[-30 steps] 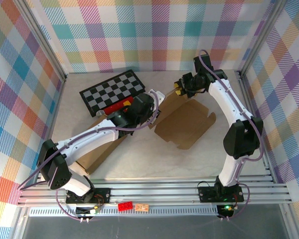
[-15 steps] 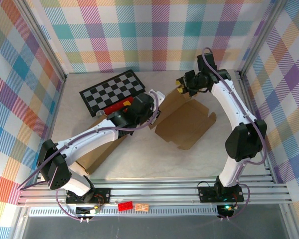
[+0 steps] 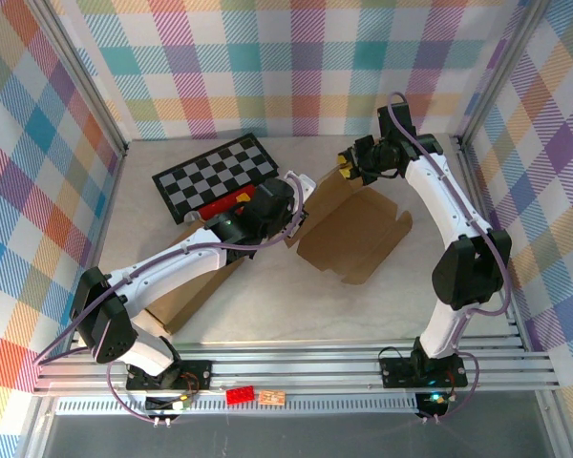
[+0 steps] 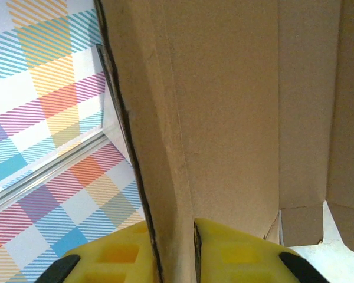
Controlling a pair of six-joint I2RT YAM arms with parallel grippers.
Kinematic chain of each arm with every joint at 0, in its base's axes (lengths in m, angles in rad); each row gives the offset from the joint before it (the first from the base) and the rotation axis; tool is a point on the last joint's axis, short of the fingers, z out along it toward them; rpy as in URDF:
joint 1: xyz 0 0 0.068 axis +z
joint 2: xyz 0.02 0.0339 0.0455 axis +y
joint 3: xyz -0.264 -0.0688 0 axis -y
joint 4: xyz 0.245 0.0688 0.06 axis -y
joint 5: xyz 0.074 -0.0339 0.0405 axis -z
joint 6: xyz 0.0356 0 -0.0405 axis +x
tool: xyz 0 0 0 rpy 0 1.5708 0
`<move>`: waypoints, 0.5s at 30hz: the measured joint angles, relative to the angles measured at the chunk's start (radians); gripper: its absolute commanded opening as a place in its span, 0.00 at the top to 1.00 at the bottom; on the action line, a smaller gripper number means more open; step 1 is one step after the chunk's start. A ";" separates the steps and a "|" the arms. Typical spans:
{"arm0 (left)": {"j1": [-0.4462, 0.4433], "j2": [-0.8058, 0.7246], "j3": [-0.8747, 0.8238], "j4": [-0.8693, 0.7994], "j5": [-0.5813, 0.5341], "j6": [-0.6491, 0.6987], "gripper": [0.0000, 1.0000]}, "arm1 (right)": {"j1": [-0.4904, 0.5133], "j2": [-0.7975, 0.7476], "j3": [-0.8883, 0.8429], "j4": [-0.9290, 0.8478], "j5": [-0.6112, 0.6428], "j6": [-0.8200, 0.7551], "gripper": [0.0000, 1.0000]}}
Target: Fold the paper box
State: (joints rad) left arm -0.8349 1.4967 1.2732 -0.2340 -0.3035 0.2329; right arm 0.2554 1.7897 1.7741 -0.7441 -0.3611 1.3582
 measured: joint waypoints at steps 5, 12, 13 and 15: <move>0.005 0.000 0.000 0.000 0.000 0.000 1.00 | 0.000 0.003 0.000 0.003 0.001 0.003 0.91; 0.025 -0.008 0.001 -0.009 0.016 -0.032 0.41 | 0.010 -0.031 -0.100 0.108 0.041 0.035 1.00; 0.029 -0.014 0.002 -0.021 0.024 -0.047 0.37 | 0.018 -0.052 -0.142 0.135 0.069 0.051 1.00; 0.042 -0.035 0.009 -0.055 0.049 -0.103 0.33 | 0.041 -0.108 -0.234 0.185 0.159 0.094 1.00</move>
State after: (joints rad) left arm -0.7925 1.4620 1.2823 -0.2890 -0.2546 0.1303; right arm 0.2966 1.6821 1.5398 -0.5587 -0.2016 1.4521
